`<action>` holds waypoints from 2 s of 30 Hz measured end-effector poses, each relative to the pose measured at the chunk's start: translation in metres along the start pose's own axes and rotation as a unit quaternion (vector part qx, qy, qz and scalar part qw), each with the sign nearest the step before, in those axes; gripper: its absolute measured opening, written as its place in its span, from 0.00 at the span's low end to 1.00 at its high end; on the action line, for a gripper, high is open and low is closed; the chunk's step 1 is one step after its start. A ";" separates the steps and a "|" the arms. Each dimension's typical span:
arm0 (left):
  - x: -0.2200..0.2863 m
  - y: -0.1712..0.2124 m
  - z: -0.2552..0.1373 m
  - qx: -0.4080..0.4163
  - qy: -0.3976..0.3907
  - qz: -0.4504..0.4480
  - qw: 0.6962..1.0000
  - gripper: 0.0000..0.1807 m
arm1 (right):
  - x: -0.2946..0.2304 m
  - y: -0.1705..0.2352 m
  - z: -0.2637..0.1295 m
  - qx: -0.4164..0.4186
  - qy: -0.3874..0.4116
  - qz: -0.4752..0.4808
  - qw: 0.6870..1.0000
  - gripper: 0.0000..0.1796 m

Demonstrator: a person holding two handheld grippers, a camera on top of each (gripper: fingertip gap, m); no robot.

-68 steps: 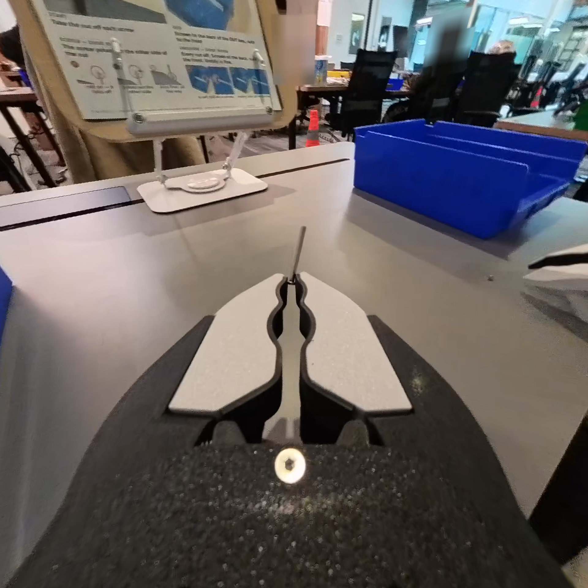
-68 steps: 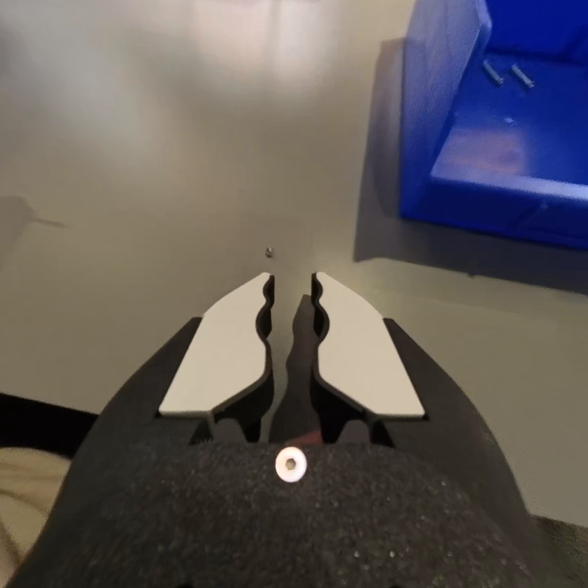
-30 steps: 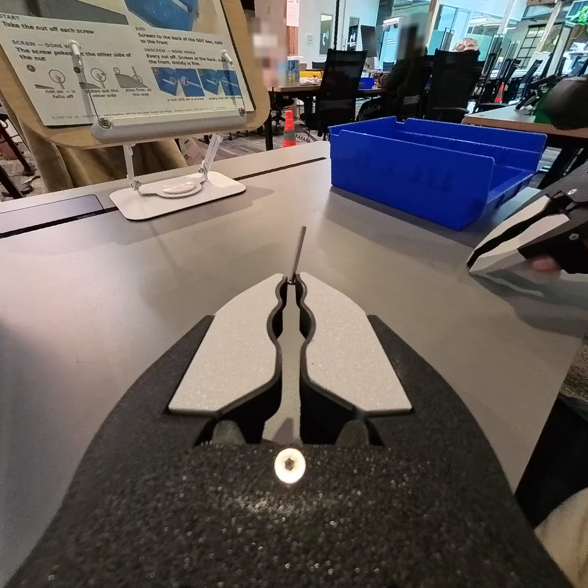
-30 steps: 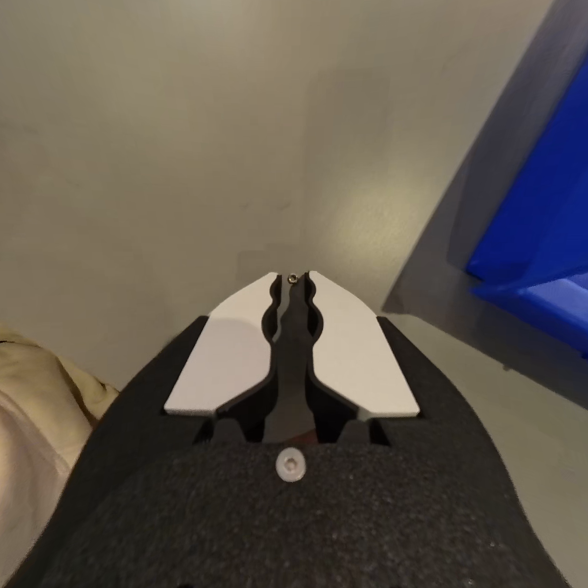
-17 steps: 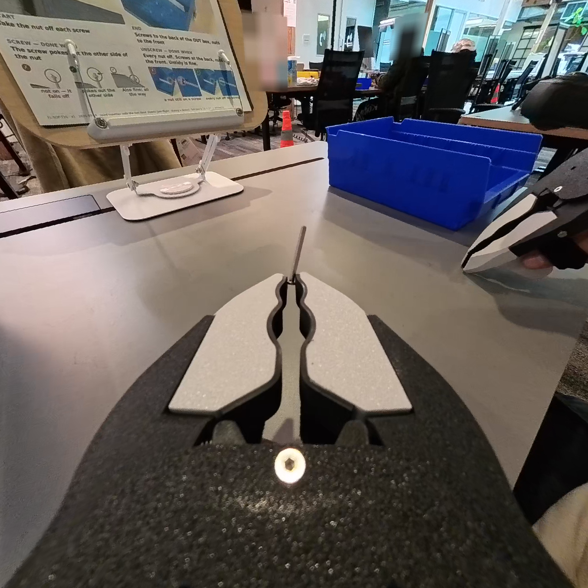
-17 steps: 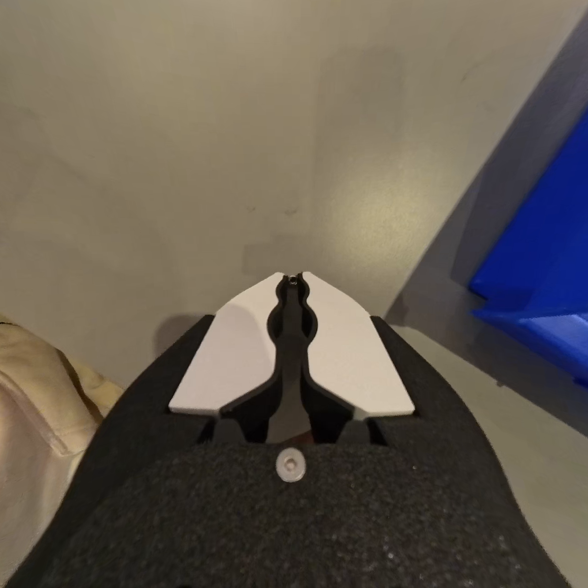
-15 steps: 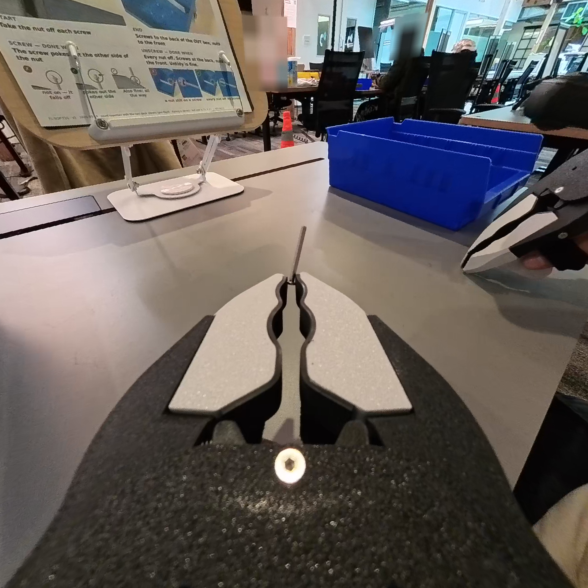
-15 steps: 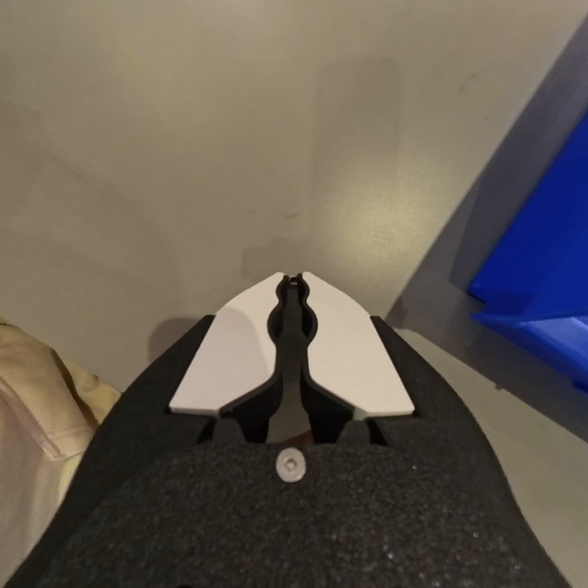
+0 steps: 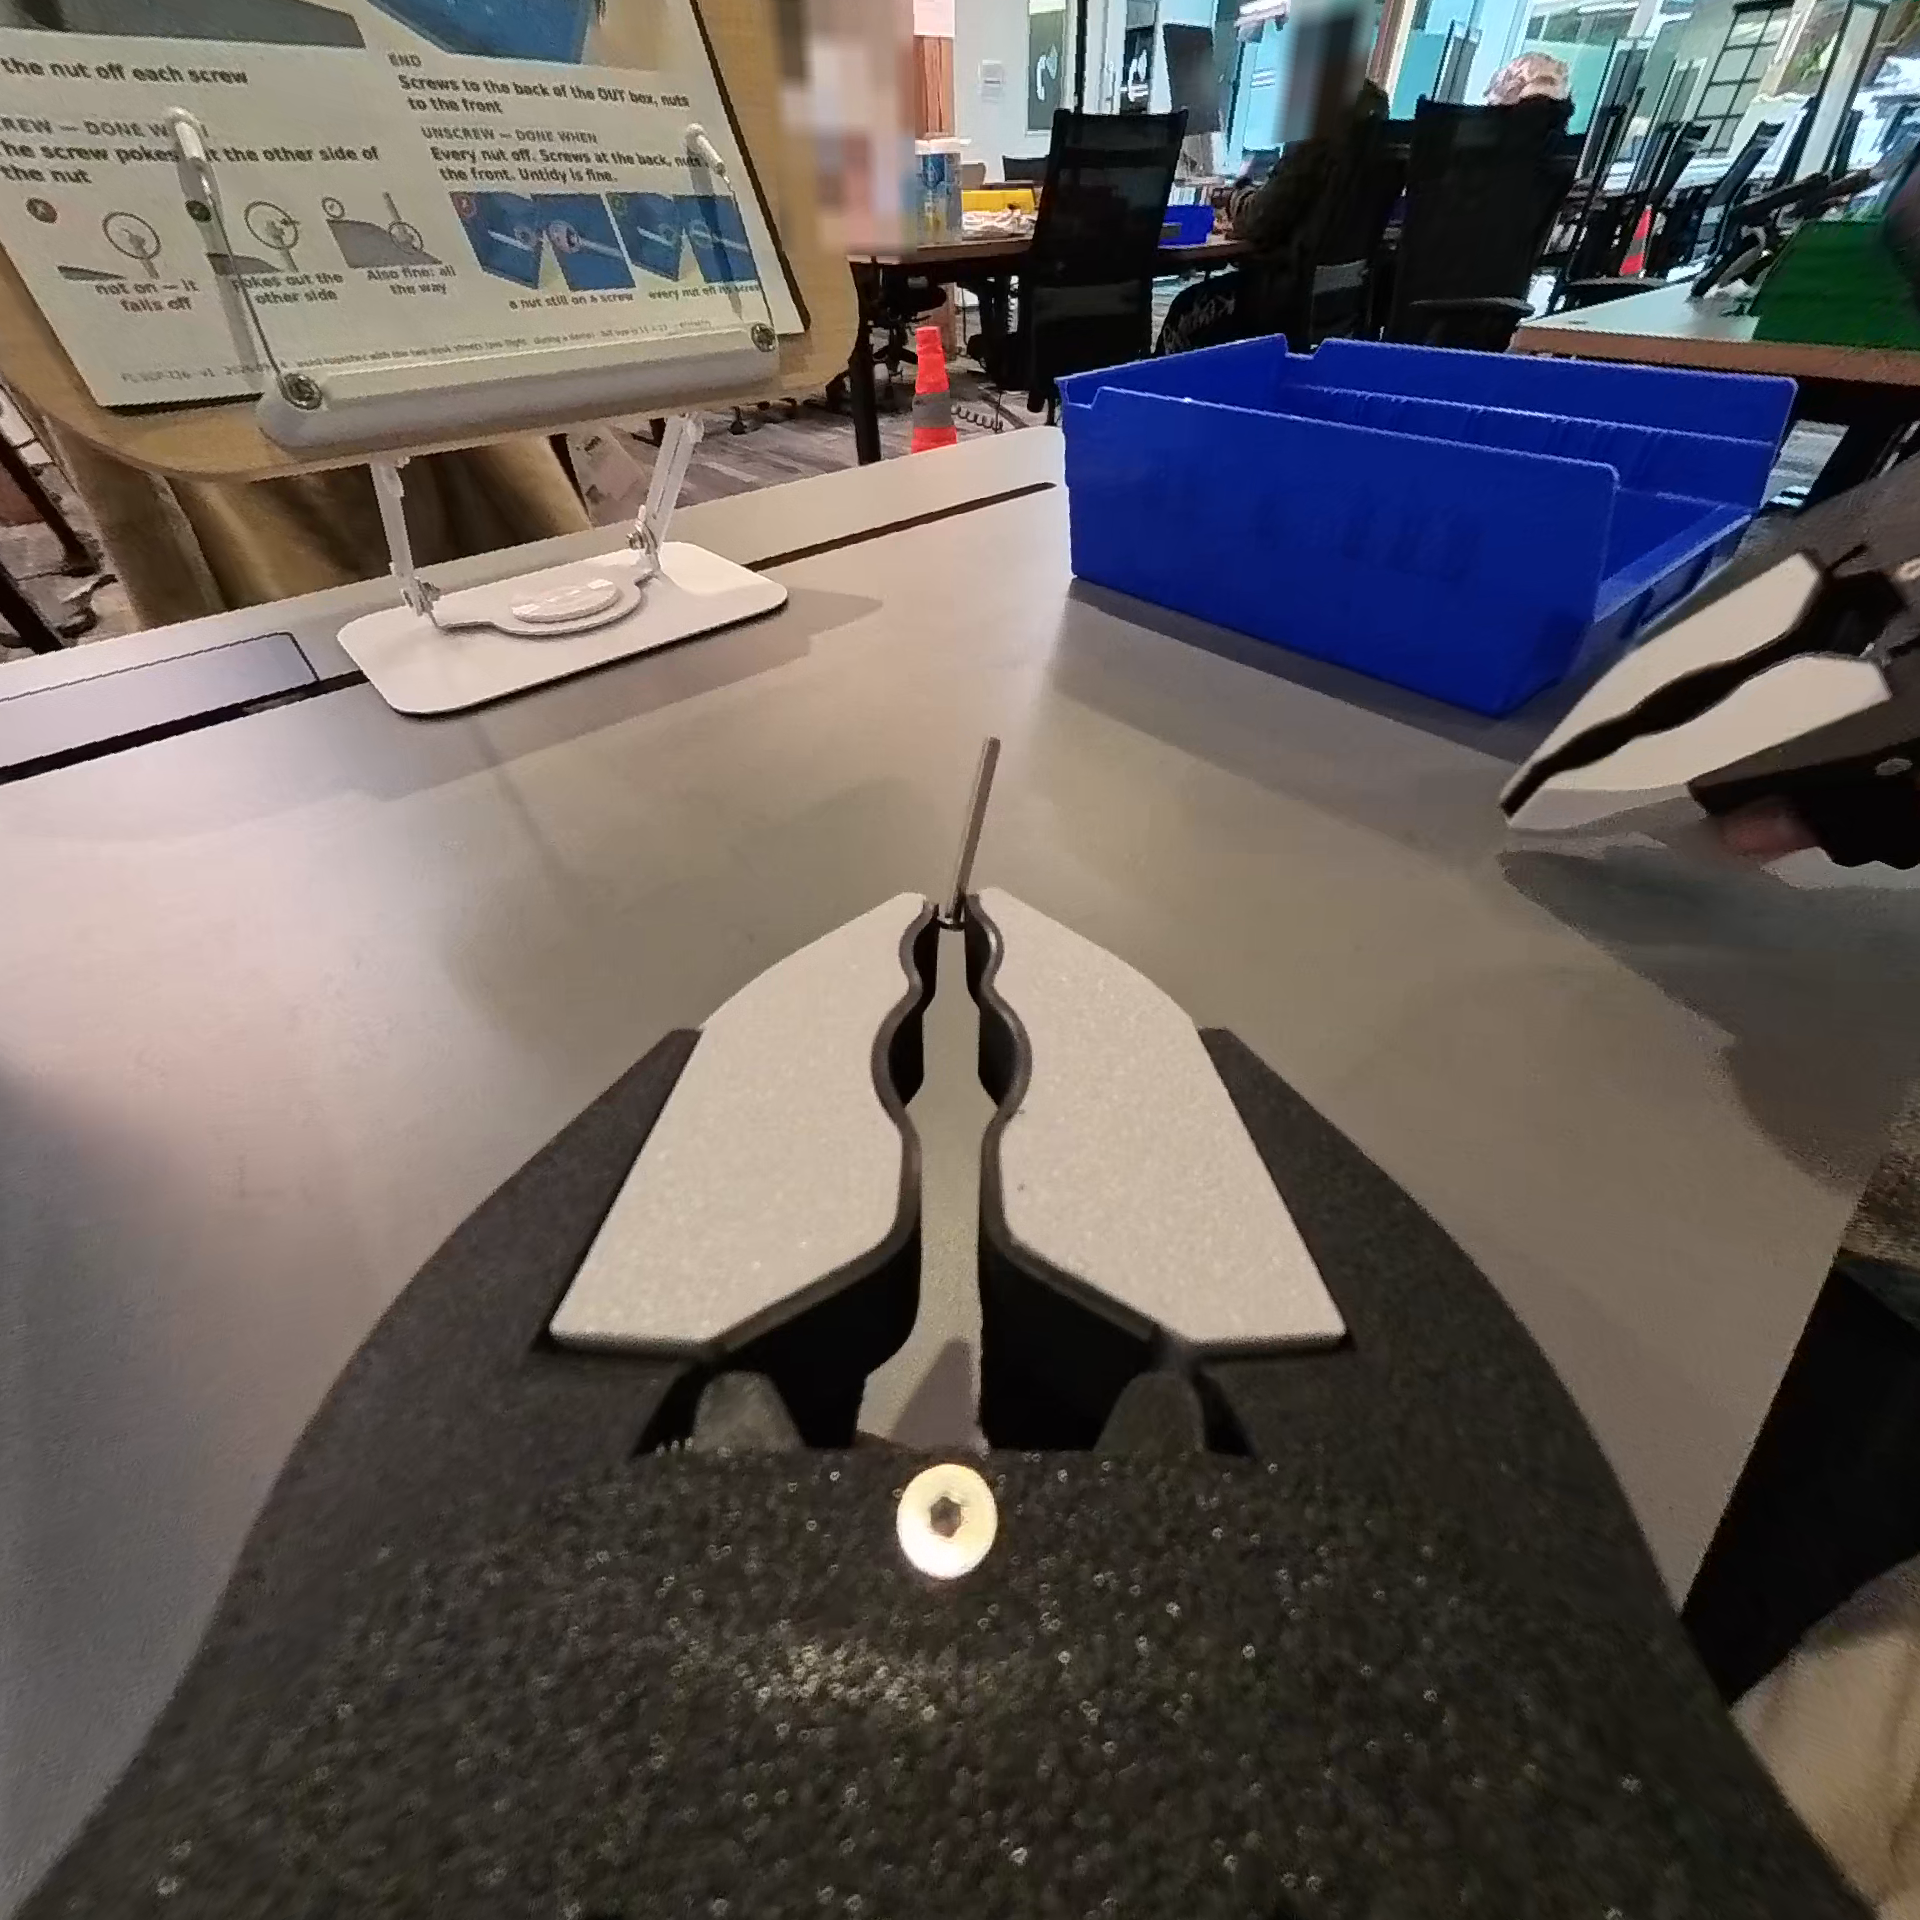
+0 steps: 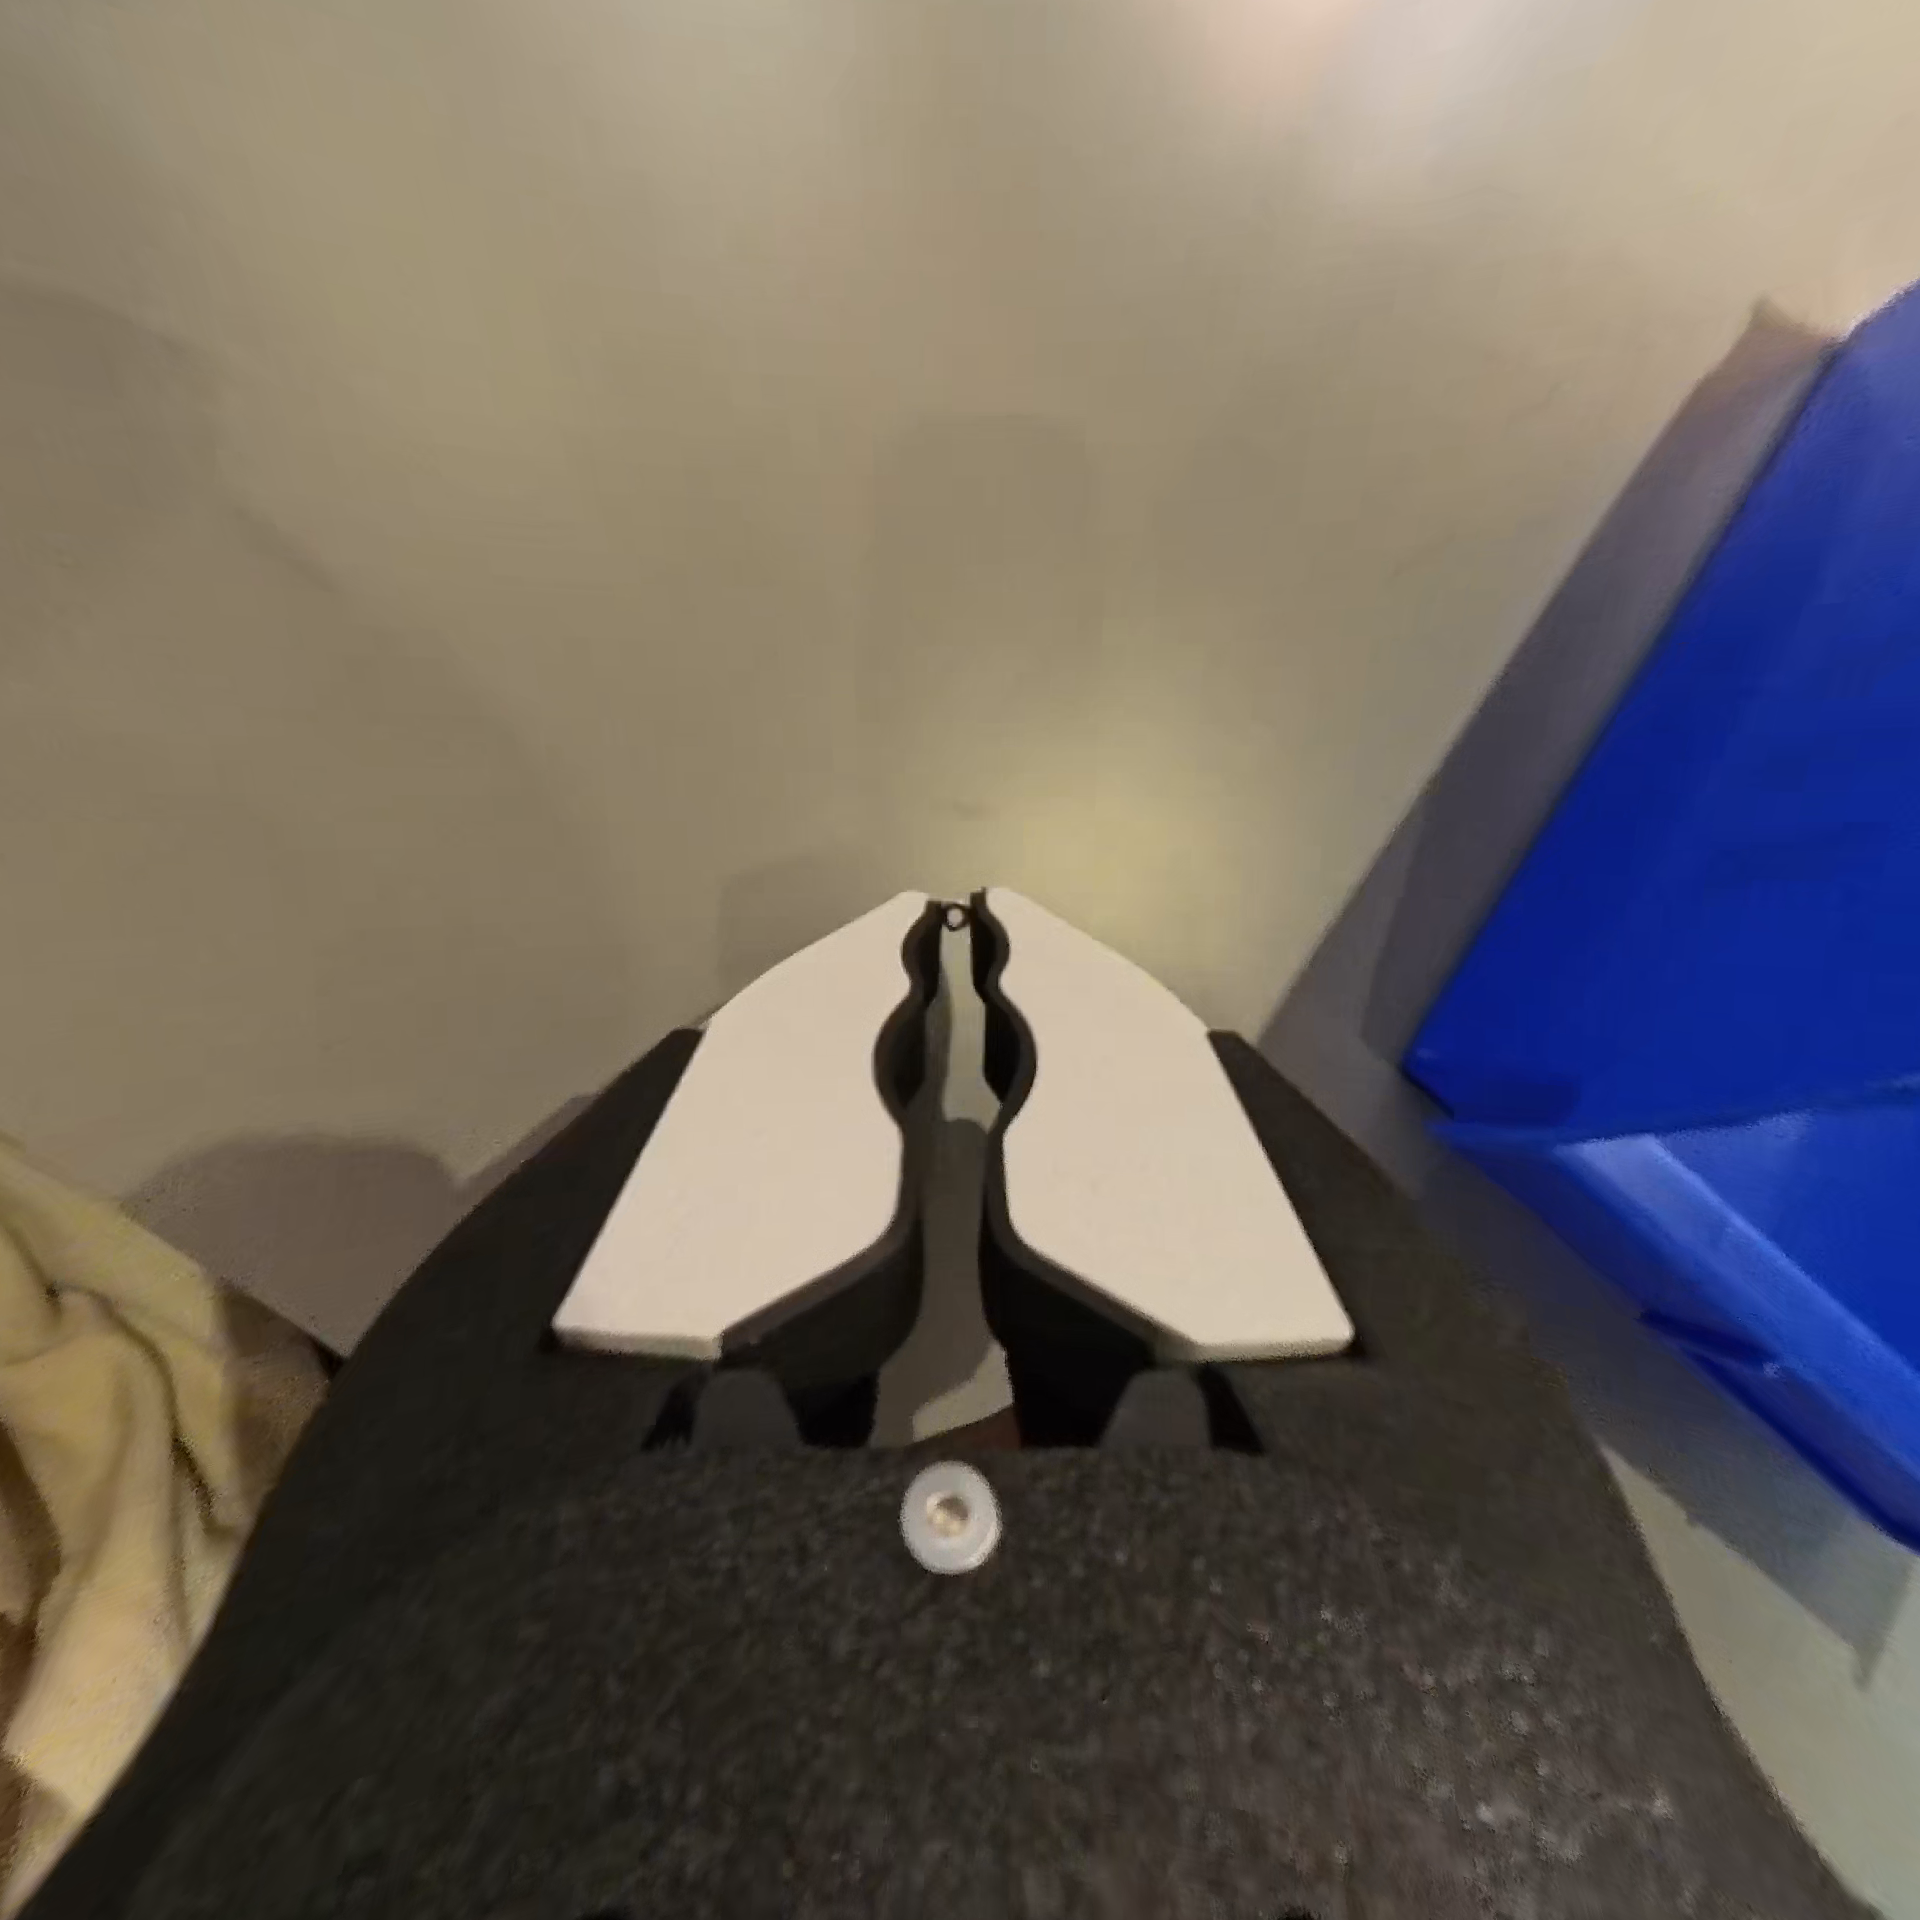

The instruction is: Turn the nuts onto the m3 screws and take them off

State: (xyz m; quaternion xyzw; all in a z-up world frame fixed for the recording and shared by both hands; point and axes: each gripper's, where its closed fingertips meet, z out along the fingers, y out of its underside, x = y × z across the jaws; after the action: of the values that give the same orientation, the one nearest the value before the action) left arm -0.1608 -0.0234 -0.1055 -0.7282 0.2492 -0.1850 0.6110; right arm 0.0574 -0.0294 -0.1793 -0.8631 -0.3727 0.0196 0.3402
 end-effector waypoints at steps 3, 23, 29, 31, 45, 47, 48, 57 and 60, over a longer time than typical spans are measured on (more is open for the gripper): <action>0.001 0.001 0.001 -0.003 0.001 0.004 1.000 0.02 | 0.001 -0.014 -0.003 0.033 0.028 -0.025 0.999 0.03; 0.036 0.002 0.036 -0.067 0.304 0.005 0.950 0.02 | -0.064 -0.154 -0.048 0.282 -0.159 -0.072 0.944 0.03; 0.044 -0.016 0.038 -0.070 0.364 0.063 0.927 0.02 | -0.079 -0.171 -0.048 0.294 -0.201 -0.092 0.930 0.03; 0.046 -0.022 0.035 -0.069 0.375 0.073 0.922 0.02 | -0.080 -0.173 -0.047 0.297 -0.200 -0.096 0.929 0.03; 0.052 -0.026 0.032 -0.063 0.384 0.087 0.917 0.02 | -0.083 -0.170 -0.052 0.296 -0.209 -0.107 0.926 0.03; 0.054 -0.028 0.031 -0.059 0.391 0.080 0.915 0.02 | -0.081 -0.169 -0.053 0.299 -0.209 -0.106 0.925 0.03; 0.054 -0.028 0.030 -0.058 0.395 0.077 0.914 0.02 | -0.082 -0.168 -0.054 0.298 -0.217 -0.107 0.923 0.03; 0.057 -0.029 0.028 -0.059 0.416 0.071 0.905 0.02 | -0.082 -0.168 -0.059 0.305 -0.235 -0.108 0.917 0.03; 0.059 -0.029 0.027 -0.060 0.422 0.071 0.902 0.02 | -0.085 -0.168 -0.058 0.301 -0.236 -0.118 0.917 0.03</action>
State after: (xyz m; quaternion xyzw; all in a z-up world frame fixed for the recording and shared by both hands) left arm -0.0934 -0.0329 -0.0845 -0.5972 0.5456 -0.4158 0.4156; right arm -0.0930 -0.0359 -0.0517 -0.6403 -0.5174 0.2937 0.4859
